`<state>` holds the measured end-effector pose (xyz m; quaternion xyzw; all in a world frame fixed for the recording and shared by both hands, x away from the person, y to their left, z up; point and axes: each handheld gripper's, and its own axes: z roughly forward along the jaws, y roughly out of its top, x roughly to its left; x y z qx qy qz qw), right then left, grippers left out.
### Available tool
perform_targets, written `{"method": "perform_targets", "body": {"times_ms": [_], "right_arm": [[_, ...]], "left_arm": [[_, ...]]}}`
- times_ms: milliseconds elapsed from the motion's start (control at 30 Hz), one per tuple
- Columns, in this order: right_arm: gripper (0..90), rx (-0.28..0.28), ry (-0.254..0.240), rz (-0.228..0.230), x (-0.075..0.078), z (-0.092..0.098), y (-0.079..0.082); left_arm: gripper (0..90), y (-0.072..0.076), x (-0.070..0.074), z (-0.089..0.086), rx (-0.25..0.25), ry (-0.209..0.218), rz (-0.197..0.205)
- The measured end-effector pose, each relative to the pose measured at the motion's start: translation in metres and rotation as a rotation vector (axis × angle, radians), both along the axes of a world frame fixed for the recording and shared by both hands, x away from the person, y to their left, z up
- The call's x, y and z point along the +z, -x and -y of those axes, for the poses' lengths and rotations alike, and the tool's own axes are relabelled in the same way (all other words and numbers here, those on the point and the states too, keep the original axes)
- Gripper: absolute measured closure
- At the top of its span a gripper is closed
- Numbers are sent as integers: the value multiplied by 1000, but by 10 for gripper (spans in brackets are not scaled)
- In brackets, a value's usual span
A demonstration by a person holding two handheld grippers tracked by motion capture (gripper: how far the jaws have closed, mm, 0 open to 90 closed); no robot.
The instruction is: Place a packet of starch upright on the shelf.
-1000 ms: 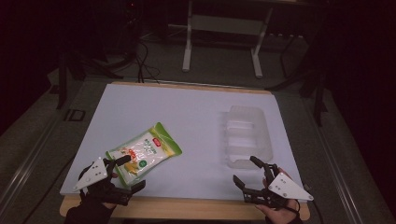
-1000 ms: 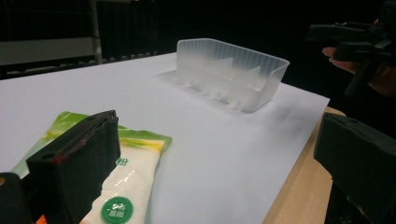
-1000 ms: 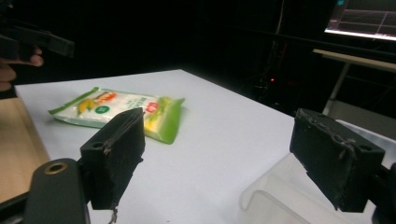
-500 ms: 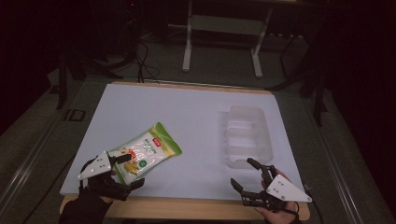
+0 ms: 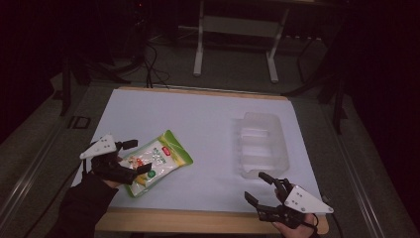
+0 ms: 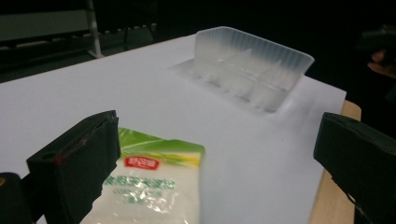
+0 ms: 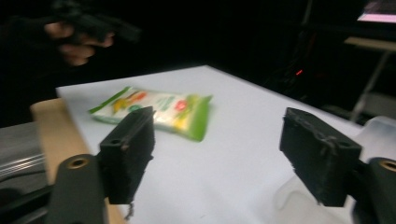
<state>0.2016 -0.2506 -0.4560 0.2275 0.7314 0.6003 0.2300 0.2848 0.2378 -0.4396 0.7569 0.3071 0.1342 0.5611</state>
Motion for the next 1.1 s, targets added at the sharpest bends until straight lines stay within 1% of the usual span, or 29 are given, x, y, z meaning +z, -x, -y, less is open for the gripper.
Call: {"method": "perform_targets", "body": {"times_ms": [67,100,133,167,200,233,267,300,333,367,400,433,467,500,533,567,600,633,667,733,767,833,867,1000,1067,1100], "right_arm": [[268,-3,1,14,1,-1,1],[268,-5,-6,22,1,-1,1],[268,-3,-13,23,1,0,2],[268,-3,-13,23,1,0,2],[267,0,-21,26,1,0,1],[257,-8,-28,30,1,1,1],[236,-11,-34,29,1,1,0],[238,-11,-36,29,0,2,0],[238,-11,-36,29,0,2,0],[240,-18,-30,38,0,2,0],[248,-32,-14,48,1,1,1],[271,-36,-8,47,2,1,2],[285,-33,-1,34,3,2,2],[281,-29,6,8,4,2,3],[270,-30,14,5,4,2,3],[242,-32,20,12,4,1,3],[223,-32,28,8,4,1,4],[197,-32,34,17,3,0,4],[192,-35,38,24,3,0,4],[178,-36,46,48,3,-2,5],[177,-36,45,57,3,-2,5],[178,-30,34,62,3,-2,5],[178,-31,27,64,2,-2,4],[166,-41,3,60,3,0,3],[165,-46,1,56,2,1,3],[161,-52,4,58,2,0,3]], "left_arm": [[21,-12,1,-2,4,-14,-12],[23,-16,2,-2,2,-21,-16],[43,-21,1,-2,6,-30,-19],[47,-21,1,-2,6,-30,-19],[47,-28,0,-3,9,-38,-28],[48,-28,0,-3,9,-38,-28],[60,-42,-4,-1,22,-64,-51],[61,-46,-6,0,28,-79,-56],[61,-46,-6,0,28,-79,-56],[61,-54,-10,3,29,-102,-73],[61,-57,-11,4,33,-112,-81],[61,-61,-13,5,39,-121,-87],[61,-64,-15,6,36,-126,-96],[61,-68,-17,8,37,-138,-106],[61,-71,-19,9,38,-150,-115],[61,-75,-21,11,31,-157,-126],[61,-78,-23,12,37,-168,-130],[61,-81,-25,13,38,-170,-134],[61,-85,-28,13,36,-171,-149],[70,-92,-33,14,30,-176,-163],[83,-95,-36,15,30,-186,-173],[110,-102,-41,16,33,-188,-198],[110,-105,-44,17,33,-192,-205],[110,-117,-54,19,62,-217,-225],[110,-123,-60,19,63,-220,-258],[110,-126,-64,18,62,-234,-274]]}}
